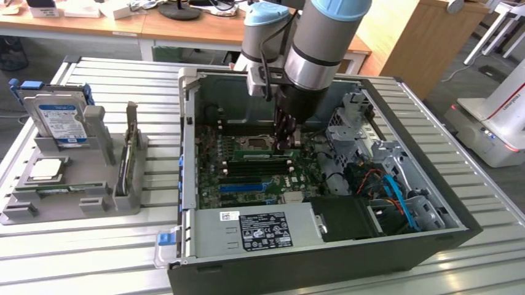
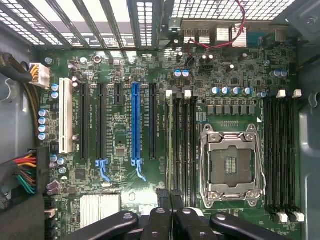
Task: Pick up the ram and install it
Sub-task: 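Insert the ram into the slot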
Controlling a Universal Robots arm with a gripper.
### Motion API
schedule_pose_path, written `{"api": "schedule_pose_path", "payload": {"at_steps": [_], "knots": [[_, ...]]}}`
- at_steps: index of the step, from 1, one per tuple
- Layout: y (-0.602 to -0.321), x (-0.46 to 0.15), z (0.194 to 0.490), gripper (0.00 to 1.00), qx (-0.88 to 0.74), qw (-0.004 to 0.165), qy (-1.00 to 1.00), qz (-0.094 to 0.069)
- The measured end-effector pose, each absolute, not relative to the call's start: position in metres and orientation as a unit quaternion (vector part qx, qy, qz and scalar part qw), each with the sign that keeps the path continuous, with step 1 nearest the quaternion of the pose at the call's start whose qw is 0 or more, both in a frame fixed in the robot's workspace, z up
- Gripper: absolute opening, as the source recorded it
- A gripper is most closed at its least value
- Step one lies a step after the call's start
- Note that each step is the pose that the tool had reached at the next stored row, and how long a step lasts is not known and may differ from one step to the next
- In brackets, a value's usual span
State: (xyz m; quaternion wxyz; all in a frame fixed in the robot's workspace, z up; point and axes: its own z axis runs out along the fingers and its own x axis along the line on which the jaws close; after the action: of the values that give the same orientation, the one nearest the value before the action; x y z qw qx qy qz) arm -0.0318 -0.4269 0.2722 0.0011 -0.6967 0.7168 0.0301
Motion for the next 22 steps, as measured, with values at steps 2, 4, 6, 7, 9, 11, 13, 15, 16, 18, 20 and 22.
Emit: {"api": "schedule_pose_path", "payload": {"at_steps": [2, 4, 6, 7, 9, 11, 13, 15, 16, 18, 20, 22], "knots": [[-0.427, -0.032, 0.272, 0.12, -0.697, 0.001, 0.717, 0.03], [-0.427, -0.032, 0.269, 0.12, -0.697, 0.001, 0.717, 0.03], [-0.427, -0.032, 0.267, 0.12, -0.697, 0.001, 0.717, 0.03], [-0.427, -0.032, 0.265, 0.12, -0.697, 0.001, 0.717, 0.03], [-0.427, -0.032, 0.262, 0.12, -0.697, 0.001, 0.717, 0.03], [-0.427, -0.032, 0.259, 0.12, -0.697, 0.001, 0.717, 0.03], [-0.427, -0.032, 0.257, 0.12, -0.697, 0.001, 0.717, 0.03], [-0.427, -0.032, 0.253, 0.12, -0.697, 0.001, 0.717, 0.03], [-0.427, -0.032, 0.252, 0.12, -0.697, 0.001, 0.717, 0.03], [-0.427, -0.032, 0.249, 0.12, -0.697, 0.001, 0.717, 0.03], [-0.427, -0.032, 0.247, 0.12, -0.697, 0.001, 0.717, 0.03], [-0.427, -0.032, 0.246, 0.12, -0.697, 0.001, 0.717, 0.03]]}}
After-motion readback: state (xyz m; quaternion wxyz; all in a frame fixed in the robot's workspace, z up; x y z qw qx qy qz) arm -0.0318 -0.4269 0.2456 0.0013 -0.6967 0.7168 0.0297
